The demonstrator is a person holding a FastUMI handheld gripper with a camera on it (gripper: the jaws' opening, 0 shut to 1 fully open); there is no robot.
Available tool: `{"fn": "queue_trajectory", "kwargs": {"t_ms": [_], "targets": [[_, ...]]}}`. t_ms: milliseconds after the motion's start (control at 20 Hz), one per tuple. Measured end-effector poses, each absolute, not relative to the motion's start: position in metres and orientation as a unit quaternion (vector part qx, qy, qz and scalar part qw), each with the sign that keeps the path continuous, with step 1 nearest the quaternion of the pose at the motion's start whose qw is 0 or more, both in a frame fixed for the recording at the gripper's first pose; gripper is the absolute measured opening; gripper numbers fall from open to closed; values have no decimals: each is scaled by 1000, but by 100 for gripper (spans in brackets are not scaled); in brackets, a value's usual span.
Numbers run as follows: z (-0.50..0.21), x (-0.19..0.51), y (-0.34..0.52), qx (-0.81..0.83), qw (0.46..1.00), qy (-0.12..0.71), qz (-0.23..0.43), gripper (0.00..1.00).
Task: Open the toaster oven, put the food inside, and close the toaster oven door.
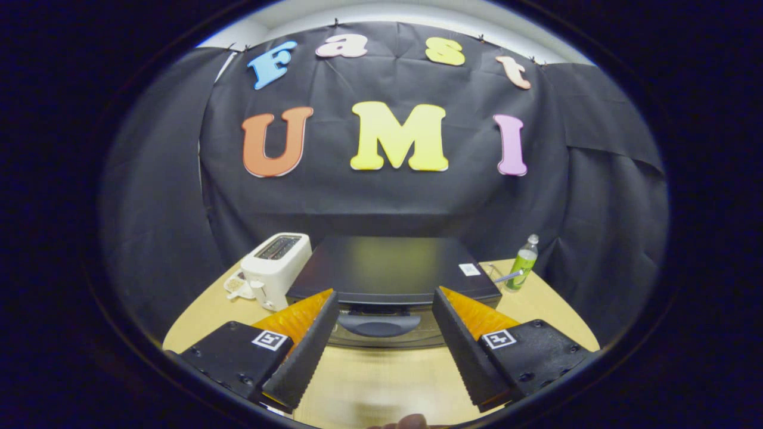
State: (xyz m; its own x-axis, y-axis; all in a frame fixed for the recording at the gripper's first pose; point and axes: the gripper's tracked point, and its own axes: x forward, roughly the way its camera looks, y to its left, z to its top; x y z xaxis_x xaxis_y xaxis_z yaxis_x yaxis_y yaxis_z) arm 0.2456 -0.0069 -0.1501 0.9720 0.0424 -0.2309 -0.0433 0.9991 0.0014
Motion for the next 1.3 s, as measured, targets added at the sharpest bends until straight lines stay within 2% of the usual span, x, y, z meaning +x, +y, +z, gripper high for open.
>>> {"fn": "queue_trajectory", "kwargs": {"t_ms": [300, 650, 950, 1000, 1300], "targets": [[-75, 160, -20, 16, 999, 51, -12, 100], [-46, 61, -4, 30, 999, 31, -20, 100], [-23, 17, 10, 15, 1000, 10, -6, 100], [2, 9, 7, 13, 1000, 9, -1, 100], [5, -11, 22, 16, 1000, 8, 18, 100]]}}
